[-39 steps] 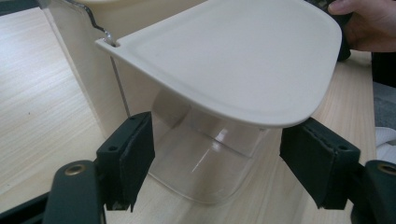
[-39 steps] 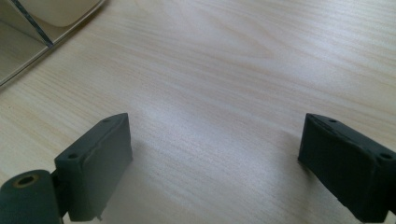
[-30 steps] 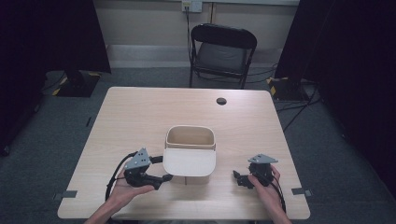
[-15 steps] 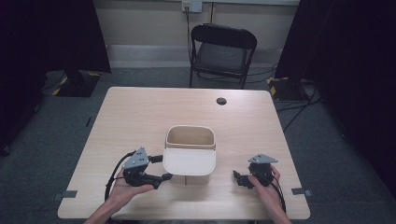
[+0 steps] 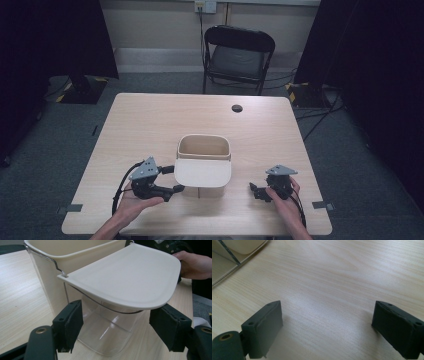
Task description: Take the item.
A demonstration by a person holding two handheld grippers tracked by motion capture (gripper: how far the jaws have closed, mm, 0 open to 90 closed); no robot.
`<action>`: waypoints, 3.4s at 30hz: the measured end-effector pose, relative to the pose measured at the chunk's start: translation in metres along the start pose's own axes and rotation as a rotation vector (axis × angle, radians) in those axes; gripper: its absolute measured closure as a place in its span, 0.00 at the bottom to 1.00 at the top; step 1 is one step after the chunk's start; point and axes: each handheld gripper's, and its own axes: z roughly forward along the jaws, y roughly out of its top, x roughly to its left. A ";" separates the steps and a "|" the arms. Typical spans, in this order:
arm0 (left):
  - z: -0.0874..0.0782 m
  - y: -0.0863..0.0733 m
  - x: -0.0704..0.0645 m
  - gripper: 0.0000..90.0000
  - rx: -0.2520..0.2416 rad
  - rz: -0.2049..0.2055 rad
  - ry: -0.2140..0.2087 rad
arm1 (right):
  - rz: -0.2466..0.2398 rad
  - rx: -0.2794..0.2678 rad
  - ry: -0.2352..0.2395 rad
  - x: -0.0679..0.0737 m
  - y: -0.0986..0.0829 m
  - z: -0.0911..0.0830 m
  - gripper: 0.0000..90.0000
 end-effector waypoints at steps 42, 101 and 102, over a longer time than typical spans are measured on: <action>-0.004 0.009 0.000 0.29 -0.050 -0.009 0.009 | 0.000 0.000 0.000 0.000 0.000 0.000 0.10; -0.012 0.025 0.006 0.31 -0.068 0.013 -0.021 | -0.002 0.001 0.001 0.000 0.000 0.000 0.10; -0.013 0.026 0.007 0.31 -0.077 0.007 -0.017 | -0.002 0.001 0.001 0.000 0.000 0.000 0.10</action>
